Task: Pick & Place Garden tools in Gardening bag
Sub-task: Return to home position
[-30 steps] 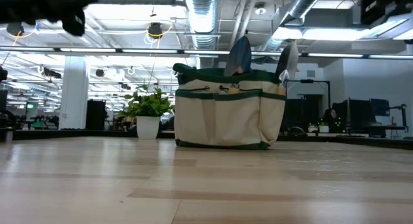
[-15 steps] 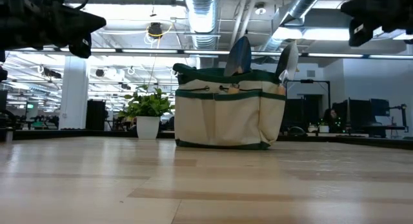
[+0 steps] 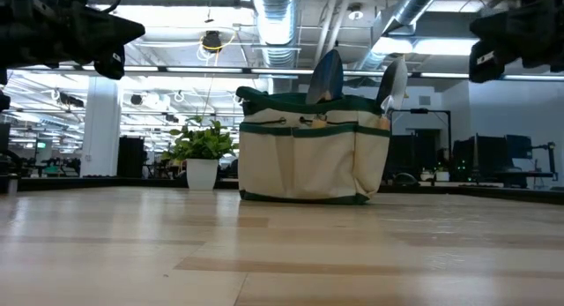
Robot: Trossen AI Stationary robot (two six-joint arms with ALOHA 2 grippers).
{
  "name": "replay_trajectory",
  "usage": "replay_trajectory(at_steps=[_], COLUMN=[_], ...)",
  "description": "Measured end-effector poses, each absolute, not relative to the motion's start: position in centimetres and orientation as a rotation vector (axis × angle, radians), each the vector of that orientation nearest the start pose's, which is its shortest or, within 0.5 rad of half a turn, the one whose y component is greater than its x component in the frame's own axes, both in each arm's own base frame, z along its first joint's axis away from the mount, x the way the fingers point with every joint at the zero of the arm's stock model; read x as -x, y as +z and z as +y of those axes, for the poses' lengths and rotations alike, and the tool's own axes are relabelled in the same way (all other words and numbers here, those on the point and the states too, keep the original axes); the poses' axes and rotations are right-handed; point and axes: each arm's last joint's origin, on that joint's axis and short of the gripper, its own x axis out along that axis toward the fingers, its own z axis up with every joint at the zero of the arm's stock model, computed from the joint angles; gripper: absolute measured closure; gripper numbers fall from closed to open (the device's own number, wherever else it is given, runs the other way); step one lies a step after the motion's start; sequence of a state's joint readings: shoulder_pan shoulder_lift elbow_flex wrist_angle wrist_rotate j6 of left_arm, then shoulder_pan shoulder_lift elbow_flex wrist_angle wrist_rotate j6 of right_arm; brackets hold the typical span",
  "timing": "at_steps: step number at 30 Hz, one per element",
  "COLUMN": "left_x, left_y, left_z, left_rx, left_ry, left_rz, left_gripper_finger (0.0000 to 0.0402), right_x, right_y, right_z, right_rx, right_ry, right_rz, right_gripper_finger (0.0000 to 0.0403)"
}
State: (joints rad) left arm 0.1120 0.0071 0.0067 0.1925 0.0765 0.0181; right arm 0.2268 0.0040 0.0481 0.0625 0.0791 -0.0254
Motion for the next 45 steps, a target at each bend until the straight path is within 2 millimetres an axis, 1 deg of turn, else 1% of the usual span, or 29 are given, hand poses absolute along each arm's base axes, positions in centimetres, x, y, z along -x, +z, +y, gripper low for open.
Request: replay_trajectory(at_steps=[3,7,12,21,30,38,42,45], left_x=[-9.6,-9.6,-9.6,-9.6,-9.6,-9.7,-9.7,-9.7], left_y=[18.4,18.4,18.4,18.3,18.3,17.6,17.4,16.9], left_z=[0.9,0.9,0.9,0.9,1.1,1.1,1.1,1.1], left_rx=[-0.036,-0.036,-0.036,-0.034,-0.004,0.001,0.0,0.003], left_ry=[0.037,0.037,0.037,0.038,0.104,0.115,0.115,0.115], left_rz=[-0.191,-0.19,-0.189,-0.188,-0.186,-0.117,-0.091,-0.039], left_gripper_finger=[0.04,0.04,0.04,0.04,0.04,0.04,0.04,0.04], right_x=[-9.5,-9.5,-9.5,-9.5,-9.5,-9.5,-9.5,-9.5], right_y=[17.7,17.2,17.2,16.7,16.6,16.6,16.6,16.6], right_z=[2.0,2.0,2.1,2.2,2.2,2.2,2.2,2.2], right_rx=[0.01,0.015,0.019,0.024,0.035,0.031,-0.026,-0.032], right_ry=[0.148,0.154,0.187,0.223,0.23,0.229,0.23,0.23], right_rz=[-0.104,-0.072,-0.071,-0.02,-0.017,-0.016,-0.009,-0.008], right_gripper_finger=[0.0403,0.0403,0.0403,0.0403,0.0403,0.0403,0.0403,0.0403])
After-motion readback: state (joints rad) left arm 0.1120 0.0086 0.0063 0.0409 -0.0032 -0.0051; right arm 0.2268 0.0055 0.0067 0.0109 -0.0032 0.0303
